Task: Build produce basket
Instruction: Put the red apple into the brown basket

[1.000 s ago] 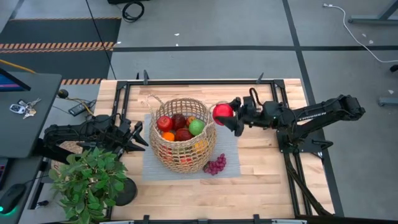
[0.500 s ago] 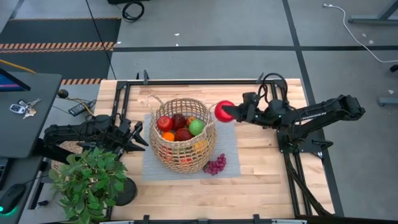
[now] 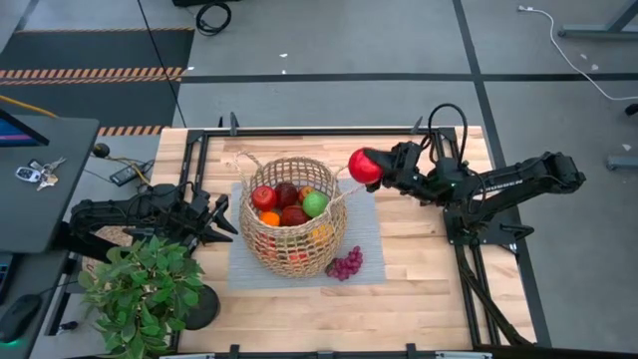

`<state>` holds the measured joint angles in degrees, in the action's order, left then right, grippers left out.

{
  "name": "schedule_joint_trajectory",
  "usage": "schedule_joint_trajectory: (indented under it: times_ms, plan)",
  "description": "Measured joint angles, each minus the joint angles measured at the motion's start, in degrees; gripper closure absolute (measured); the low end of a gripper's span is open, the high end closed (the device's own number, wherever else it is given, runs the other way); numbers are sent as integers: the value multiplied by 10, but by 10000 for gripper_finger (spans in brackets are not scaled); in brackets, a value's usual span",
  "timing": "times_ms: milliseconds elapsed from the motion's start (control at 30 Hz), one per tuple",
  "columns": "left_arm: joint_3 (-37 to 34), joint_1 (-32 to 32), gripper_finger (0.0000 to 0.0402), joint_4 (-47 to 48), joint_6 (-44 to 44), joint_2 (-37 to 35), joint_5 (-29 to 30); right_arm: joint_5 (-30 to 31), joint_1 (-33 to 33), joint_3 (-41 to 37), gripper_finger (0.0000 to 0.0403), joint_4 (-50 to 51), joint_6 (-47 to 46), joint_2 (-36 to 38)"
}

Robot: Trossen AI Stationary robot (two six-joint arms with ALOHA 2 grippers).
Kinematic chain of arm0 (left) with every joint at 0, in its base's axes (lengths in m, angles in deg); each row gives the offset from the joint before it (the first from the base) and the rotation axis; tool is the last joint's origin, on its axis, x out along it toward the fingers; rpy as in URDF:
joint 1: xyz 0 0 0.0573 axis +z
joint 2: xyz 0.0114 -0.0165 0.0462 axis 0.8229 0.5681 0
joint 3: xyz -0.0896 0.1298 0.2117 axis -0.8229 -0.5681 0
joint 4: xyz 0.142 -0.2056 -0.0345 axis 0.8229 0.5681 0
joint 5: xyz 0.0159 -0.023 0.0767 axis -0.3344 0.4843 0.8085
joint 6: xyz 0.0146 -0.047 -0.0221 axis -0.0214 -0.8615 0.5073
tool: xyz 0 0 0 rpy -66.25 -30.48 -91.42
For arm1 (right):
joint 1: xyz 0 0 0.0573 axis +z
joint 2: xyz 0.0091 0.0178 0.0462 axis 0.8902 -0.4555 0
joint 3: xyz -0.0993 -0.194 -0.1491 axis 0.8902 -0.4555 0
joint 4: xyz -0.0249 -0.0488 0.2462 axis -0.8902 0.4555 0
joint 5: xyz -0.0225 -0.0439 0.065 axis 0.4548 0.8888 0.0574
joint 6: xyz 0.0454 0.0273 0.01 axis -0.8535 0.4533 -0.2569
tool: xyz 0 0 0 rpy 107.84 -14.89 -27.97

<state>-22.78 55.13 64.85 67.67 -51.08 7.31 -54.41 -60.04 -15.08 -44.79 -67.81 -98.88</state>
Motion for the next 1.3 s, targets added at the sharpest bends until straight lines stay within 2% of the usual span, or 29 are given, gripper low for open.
schedule_joint_trajectory:
  times_ms: [167,333,500,633,867,1033,1200,1300]
  plan:
    - [0,0,280,0,0,0,0,71,-10,0,55,-4,-116,0]
    - [0,0,280,0,0,0,0,166,-16,0,46,-4,-106,0]
    - [0,0,280,0,0,0,0,164,-16,0,43,-4,-106,0]
    - [0,0,280,0,0,0,0,113,-15,0,45,-3,-65,0]
    - [0,0,280,0,0,0,0,-97,-15,0,45,2,144,0]
    - [0,0,280,0,0,0,0,-204,-16,0,45,2,278,0]
    - [0,0,280,0,0,0,0,-282,-16,0,45,3,408,0]
    - [0,0,280,0,0,0,0,-293,-16,0,45,3,448,0]
